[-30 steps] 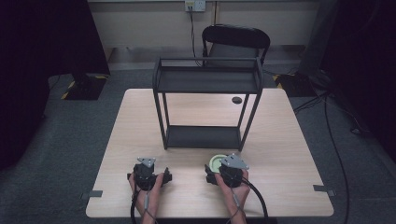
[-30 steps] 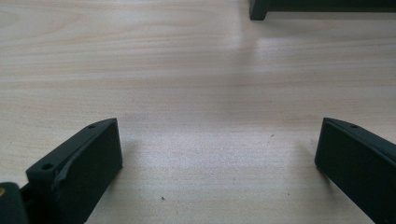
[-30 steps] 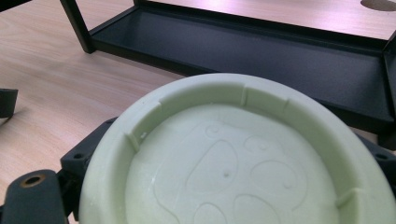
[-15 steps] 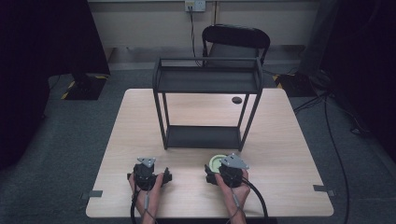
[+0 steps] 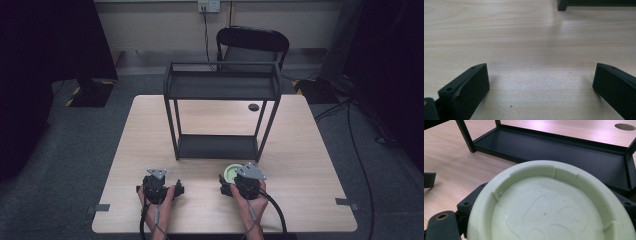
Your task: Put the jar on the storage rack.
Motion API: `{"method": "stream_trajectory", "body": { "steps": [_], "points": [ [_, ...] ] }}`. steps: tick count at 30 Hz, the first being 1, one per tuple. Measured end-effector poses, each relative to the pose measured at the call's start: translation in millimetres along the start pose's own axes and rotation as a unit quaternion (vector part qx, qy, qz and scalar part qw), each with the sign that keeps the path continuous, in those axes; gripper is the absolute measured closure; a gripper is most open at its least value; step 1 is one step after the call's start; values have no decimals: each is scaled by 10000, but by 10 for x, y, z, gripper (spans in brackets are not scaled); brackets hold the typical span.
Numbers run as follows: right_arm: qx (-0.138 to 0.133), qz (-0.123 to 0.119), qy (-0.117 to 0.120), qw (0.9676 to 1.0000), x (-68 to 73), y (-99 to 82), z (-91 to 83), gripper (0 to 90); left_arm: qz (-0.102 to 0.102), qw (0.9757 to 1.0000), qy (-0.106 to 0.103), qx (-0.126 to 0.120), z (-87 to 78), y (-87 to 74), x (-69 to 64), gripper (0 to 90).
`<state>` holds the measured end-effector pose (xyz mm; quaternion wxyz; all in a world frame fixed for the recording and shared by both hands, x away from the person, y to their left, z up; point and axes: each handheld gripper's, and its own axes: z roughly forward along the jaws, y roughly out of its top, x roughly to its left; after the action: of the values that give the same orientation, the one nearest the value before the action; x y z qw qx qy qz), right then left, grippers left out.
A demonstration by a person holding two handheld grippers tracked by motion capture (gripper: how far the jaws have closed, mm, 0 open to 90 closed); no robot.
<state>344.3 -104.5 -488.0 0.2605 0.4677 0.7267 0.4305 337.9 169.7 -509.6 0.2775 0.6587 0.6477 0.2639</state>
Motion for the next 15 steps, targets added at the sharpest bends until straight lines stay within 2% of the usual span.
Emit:
{"method": "stream_trajectory", "body": {
  "steps": [15],
  "points": [
    [-14,-4,6,10000,-1,113,19,106,2,10000,-1,0,0,0,0,2]
  ]
}}
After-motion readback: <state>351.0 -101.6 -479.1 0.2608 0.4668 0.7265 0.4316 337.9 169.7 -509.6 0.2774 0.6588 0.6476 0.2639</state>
